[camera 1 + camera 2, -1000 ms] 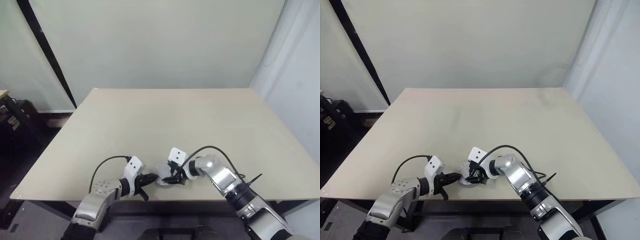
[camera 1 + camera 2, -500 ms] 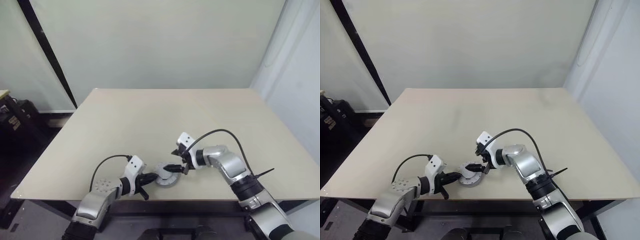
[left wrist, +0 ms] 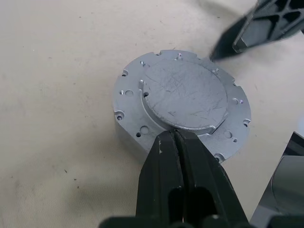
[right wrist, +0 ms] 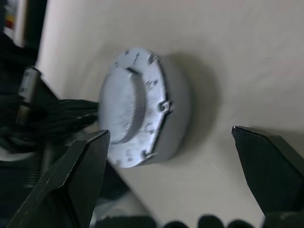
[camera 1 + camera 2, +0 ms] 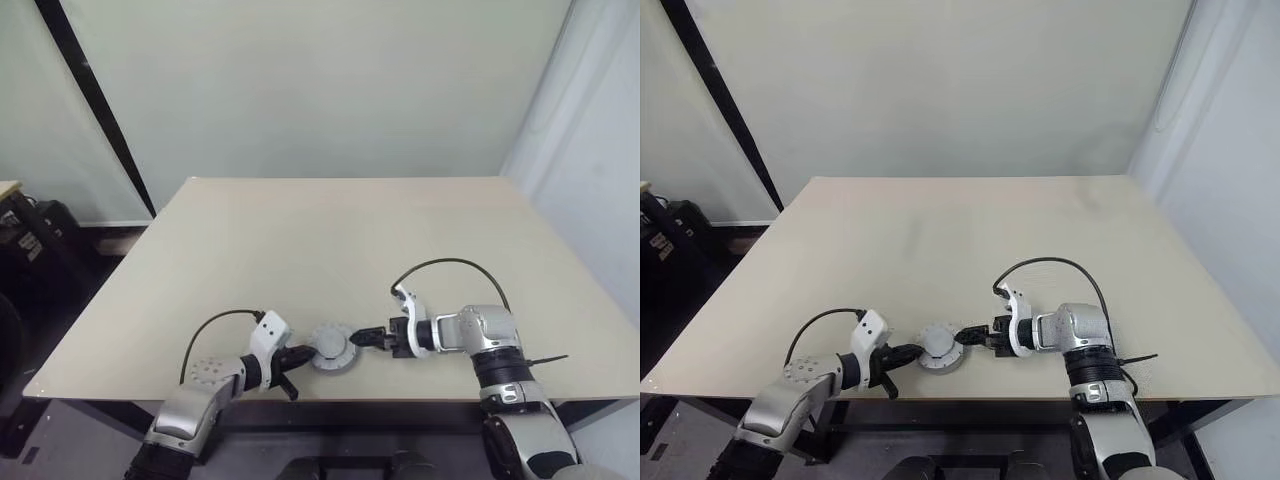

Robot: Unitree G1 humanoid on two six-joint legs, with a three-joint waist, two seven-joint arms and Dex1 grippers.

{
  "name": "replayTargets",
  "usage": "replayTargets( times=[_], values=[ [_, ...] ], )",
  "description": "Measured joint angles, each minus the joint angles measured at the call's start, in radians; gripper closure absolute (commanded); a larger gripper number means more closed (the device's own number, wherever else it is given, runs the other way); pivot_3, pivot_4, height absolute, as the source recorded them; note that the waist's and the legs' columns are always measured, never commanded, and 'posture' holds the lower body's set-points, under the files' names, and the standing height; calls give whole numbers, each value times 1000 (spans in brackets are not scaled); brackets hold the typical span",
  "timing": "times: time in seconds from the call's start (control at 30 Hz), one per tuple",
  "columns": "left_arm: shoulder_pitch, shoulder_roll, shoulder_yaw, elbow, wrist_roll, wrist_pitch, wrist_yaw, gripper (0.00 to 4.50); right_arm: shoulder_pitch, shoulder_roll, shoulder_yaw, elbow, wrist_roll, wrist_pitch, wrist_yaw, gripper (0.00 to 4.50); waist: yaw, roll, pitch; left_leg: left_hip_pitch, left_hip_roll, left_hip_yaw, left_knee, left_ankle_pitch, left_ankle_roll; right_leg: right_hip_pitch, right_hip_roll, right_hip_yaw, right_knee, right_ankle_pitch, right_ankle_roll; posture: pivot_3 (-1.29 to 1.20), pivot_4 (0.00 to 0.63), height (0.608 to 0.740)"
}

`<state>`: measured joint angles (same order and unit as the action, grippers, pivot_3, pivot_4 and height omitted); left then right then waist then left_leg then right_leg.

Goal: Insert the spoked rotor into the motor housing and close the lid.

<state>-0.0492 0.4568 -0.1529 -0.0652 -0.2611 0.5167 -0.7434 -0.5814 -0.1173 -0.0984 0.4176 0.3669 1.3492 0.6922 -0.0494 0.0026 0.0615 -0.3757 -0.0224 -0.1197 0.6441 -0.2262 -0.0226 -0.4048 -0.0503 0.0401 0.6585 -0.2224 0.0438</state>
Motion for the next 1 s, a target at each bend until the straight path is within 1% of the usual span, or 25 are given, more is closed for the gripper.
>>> replayTargets(
  times=[0.2,0.47,0.7,0.73,0.8,0.93,1.0],
  values=[
    [1,0,2,0,-1,0,-2,4500,-3,52,-128,67,67,37,-47,15,0,1,0,0,0,0,0,0,0,0,0,0,0,0,0,0,0,740],
    [2,0,4,0,-1,1,-6,4500,-6,97,-170,133,95,28,-106,15,-1,1,0,-1,0,0,0,0,0,-1,0,0,0,0,0,0,0,740],
    [2,0,5,-1,-1,3,-6,4500,-9,114,-192,152,114,22,-134,15,-1,2,0,0,0,0,0,0,0,-1,0,0,0,0,0,0,0,740],
    [2,0,6,-1,-1,3,-6,4500,-10,115,-200,159,117,21,-140,385,-1,2,0,0,0,0,0,0,0,-1,0,0,0,0,0,0,0,740],
    [2,0,6,-1,-1,3,-6,4500,-10,116,-205,169,118,17,-157,891,-1,2,0,-1,0,0,0,0,0,-1,0,0,0,0,0,0,0,740],
    [4,1,10,-2,0,4,-5,4500,-10,115,-227,181,122,18,-177,2316,-1,2,0,-1,0,0,0,0,0,-2,0,0,0,0,0,0,0,740],
    [7,0,13,-2,4,9,-5,4500,-12,111,-236,181,128,16,-177,2872,-1,2,0,-1,0,0,-1,0,0,-2,0,0,0,0,0,0,0,740]
  ],
)
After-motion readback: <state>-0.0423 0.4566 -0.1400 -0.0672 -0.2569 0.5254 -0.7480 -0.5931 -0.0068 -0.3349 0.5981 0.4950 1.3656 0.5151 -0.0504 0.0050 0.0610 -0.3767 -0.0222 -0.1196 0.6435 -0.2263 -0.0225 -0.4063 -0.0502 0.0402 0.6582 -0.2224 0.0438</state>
